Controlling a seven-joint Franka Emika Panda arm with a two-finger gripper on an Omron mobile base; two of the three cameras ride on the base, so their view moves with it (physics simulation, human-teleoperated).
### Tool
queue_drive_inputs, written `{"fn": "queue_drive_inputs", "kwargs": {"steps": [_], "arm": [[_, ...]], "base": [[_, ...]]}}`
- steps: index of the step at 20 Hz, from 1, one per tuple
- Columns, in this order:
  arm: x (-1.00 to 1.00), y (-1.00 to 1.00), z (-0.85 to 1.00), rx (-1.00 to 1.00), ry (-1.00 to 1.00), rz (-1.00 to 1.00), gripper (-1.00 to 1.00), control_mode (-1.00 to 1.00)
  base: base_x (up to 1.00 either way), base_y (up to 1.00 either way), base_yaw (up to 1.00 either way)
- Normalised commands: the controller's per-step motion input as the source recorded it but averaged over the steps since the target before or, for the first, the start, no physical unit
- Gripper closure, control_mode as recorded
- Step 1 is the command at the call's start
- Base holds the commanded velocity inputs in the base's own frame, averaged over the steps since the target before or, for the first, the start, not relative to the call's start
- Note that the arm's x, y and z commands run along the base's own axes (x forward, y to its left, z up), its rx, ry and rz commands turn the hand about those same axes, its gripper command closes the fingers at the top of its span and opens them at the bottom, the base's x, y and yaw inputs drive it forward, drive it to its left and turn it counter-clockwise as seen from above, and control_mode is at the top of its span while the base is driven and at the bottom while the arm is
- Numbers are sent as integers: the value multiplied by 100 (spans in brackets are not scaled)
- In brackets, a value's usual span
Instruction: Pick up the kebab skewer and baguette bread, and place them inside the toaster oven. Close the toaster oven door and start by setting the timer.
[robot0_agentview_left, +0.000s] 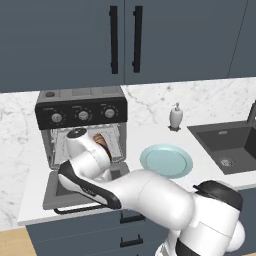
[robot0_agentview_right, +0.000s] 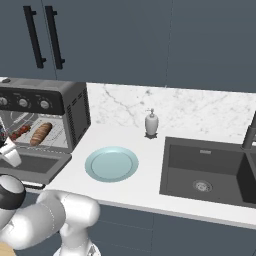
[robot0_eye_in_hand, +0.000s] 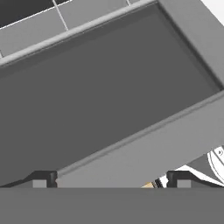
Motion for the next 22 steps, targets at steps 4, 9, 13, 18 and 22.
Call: {"fn": "queue_drive_inputs", "kwargs": {"steps": [4, 9, 13, 18, 22], "arm": [[50, -13, -27, 0, 0, 0, -100, -100], [48, -4, -33, 0, 0, 0, -100, -100], [62, 0, -8, 0, 0, 0, -100, -100], [64, 0, 0, 0, 0, 0, -100, -100], [54, 0, 0, 0, 0, 0, -100, -100]], "base": [[0, 0, 0], [0, 0, 0], [0, 0, 0], [0, 0, 0], [0, 0, 0]]}}
